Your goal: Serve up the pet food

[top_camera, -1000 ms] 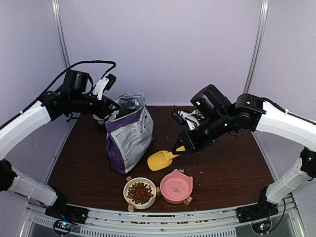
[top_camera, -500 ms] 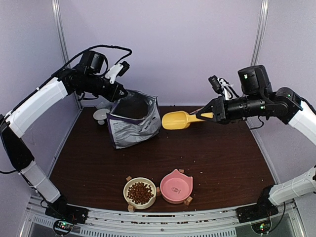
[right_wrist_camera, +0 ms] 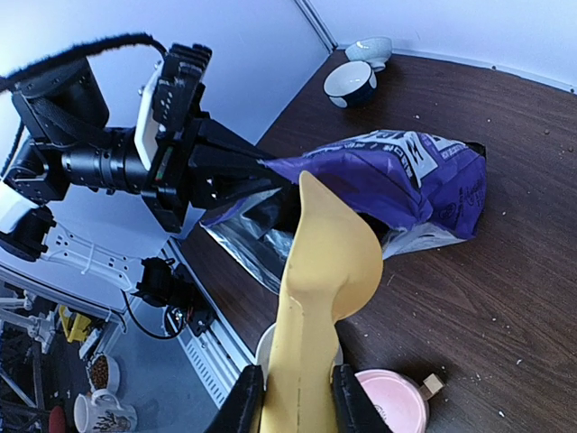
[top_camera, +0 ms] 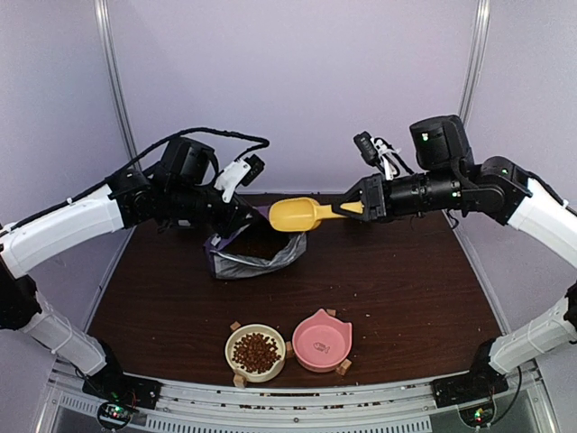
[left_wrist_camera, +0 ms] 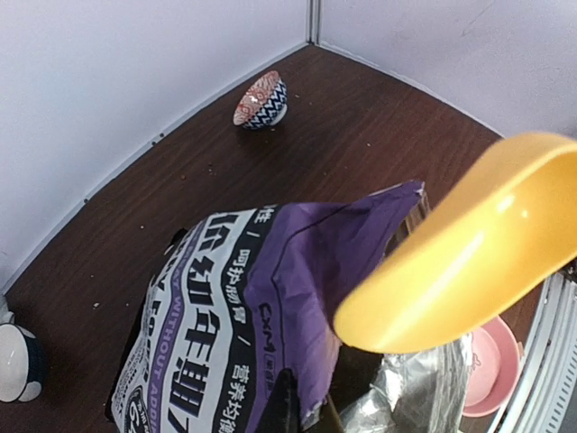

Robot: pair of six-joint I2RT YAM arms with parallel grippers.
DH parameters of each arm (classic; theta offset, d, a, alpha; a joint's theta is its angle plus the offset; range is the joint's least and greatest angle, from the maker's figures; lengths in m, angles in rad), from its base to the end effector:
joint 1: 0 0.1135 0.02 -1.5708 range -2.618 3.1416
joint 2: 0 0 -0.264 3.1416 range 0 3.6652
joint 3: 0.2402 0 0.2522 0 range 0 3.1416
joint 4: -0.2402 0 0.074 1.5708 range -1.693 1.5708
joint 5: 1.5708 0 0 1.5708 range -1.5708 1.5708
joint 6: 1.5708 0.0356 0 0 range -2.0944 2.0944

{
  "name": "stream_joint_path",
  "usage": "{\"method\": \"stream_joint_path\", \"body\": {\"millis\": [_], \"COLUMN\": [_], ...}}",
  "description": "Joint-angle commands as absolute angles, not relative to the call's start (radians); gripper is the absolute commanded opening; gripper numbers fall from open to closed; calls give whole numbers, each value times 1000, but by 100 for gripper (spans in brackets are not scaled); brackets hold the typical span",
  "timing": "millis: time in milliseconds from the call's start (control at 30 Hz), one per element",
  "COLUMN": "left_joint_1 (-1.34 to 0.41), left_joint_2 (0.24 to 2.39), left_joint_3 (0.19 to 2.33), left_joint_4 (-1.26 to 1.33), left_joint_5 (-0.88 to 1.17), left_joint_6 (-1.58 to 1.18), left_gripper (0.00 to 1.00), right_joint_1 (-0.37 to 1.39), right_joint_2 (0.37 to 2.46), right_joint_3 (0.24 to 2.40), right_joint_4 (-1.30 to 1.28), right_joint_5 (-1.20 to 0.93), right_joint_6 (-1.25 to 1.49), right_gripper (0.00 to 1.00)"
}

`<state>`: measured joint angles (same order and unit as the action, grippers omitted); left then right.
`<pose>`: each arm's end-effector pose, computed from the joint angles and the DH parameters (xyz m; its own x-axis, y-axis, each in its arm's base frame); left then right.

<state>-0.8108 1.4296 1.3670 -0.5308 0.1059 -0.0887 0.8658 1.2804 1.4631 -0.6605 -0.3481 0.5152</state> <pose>0.2190 -0.2358 0.3583 -0.4529 0.3487 -0.8206 0.7440 0.6550 -0.1323 0.1656 0.2134 0.4205 -0.7088 -0.1183 -0.6955 -0.6470 0.5019 0.5740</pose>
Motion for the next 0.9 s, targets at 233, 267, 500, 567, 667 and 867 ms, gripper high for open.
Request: {"method": "stream_joint_path", "body": {"millis": [233, 267, 500, 567, 667, 867], "left_joint_1": [-850, -859, -929, -944, -963, -999], "left_joint_2": [1397, 1397, 1410, 1431, 1454, 1473], "left_joint_3": [1340, 1343, 1305, 1299, 1283, 1258], "left_joint_4": [-396, -391, -287, -265, -220, -137], "left_joint_5": [51, 57, 87, 90, 94, 115], "left_joint_6": [-180, -185, -274, -297, -330, -380], "left_gripper": [0, 0, 0, 0, 0, 0], "right_joint_1": [944, 955, 1033, 1033, 1015, 982], "right_joint_2": [1238, 1253, 1509, 1603, 1710, 1846], "right_joint_3": [1370, 1370, 1517, 1536, 1544, 1498], "right_joint_4": [-671, -679, -782, -760, -689, -475], "right_joint_5": [-195, -134, 321, 430, 523, 471], "right_joint_6": [513, 521, 568, 581, 586, 563], "right_gripper": [16, 16, 14, 15, 14, 14]}}
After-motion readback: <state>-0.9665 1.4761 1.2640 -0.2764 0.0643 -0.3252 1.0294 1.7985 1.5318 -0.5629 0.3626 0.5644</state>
